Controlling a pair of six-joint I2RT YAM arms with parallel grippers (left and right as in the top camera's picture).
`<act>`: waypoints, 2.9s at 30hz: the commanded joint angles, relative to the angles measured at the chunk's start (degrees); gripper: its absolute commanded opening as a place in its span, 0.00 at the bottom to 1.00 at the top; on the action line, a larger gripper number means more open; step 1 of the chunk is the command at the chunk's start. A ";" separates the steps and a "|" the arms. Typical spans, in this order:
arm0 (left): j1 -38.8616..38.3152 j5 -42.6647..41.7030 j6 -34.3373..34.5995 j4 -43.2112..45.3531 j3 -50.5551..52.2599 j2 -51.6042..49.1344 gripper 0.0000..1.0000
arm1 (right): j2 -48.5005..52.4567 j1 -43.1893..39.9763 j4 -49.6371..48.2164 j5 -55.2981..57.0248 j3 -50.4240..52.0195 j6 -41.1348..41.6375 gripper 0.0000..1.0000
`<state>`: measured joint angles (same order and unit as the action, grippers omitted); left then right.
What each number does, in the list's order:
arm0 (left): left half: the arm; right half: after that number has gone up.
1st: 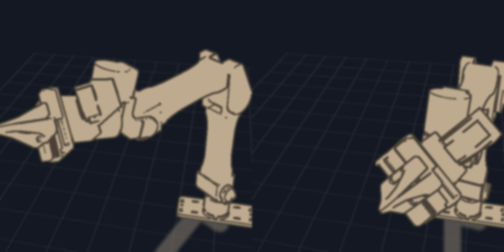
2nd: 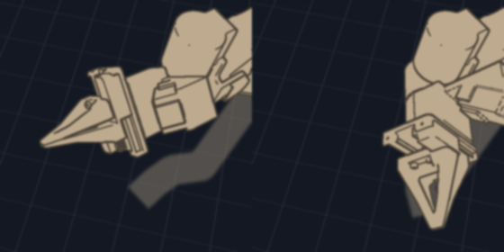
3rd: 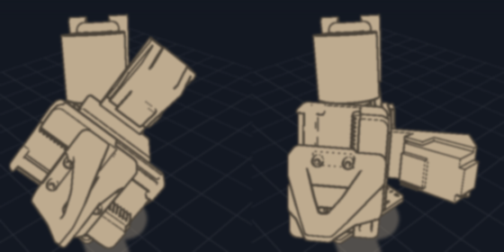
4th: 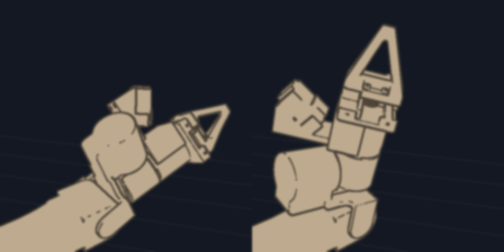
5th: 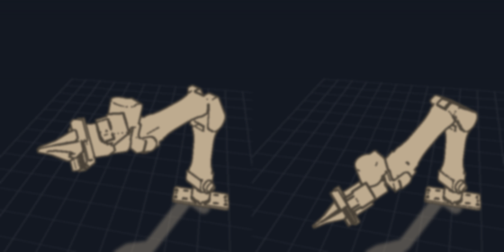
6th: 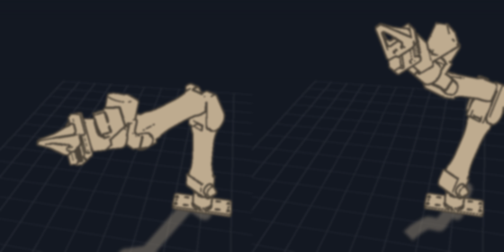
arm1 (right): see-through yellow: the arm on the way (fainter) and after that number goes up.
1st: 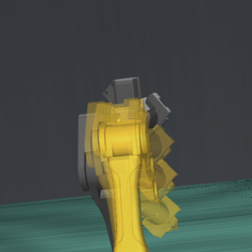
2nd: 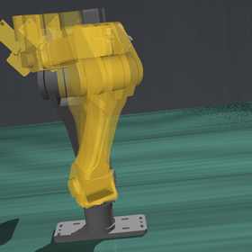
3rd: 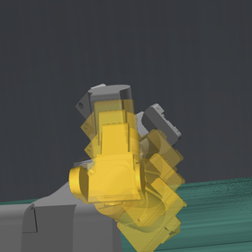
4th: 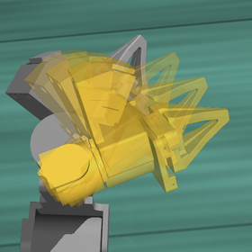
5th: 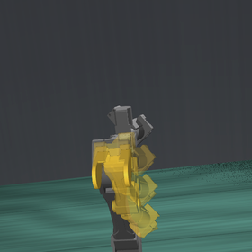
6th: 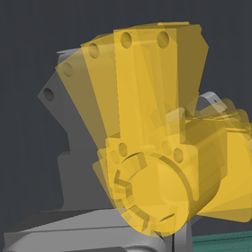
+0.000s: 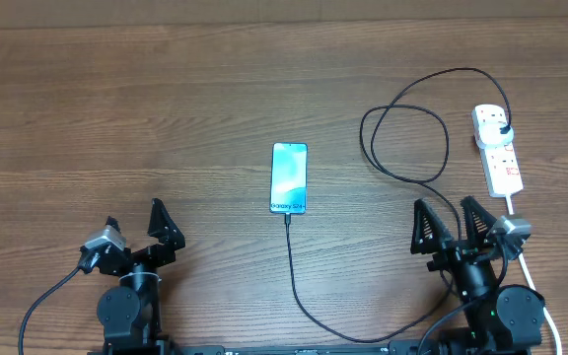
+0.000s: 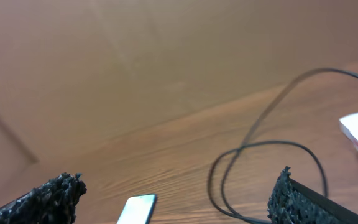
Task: Plug charger to phone and switch on socket
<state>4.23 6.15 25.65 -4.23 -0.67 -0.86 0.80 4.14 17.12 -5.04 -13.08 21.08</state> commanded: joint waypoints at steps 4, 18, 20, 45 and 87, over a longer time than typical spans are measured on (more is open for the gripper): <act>-0.07 -4.90 -15.34 -0.13 0.35 0.55 1.00 | -0.48 -0.09 -0.81 10.43 0.81 3.06 1.00; -0.07 -6.84 -19.89 -0.22 0.35 0.55 0.99 | -0.48 -0.09 6.05 15.47 2.93 2.93 1.00; -0.07 -6.84 -19.89 -0.22 0.35 0.55 1.00 | -0.48 -0.09 10.19 15.50 2.95 2.93 1.00; -0.07 -6.84 -19.89 -0.22 0.35 0.55 1.00 | -0.55 -0.26 1.11 20.41 4.31 2.91 1.00; -0.07 -6.84 -19.89 -0.22 0.35 0.55 0.99 | -0.59 -10.38 -12.39 5.79 12.66 -10.91 1.00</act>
<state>4.23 -0.25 6.85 -4.64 -0.67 -0.86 0.73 -5.96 5.02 1.23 -1.06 10.68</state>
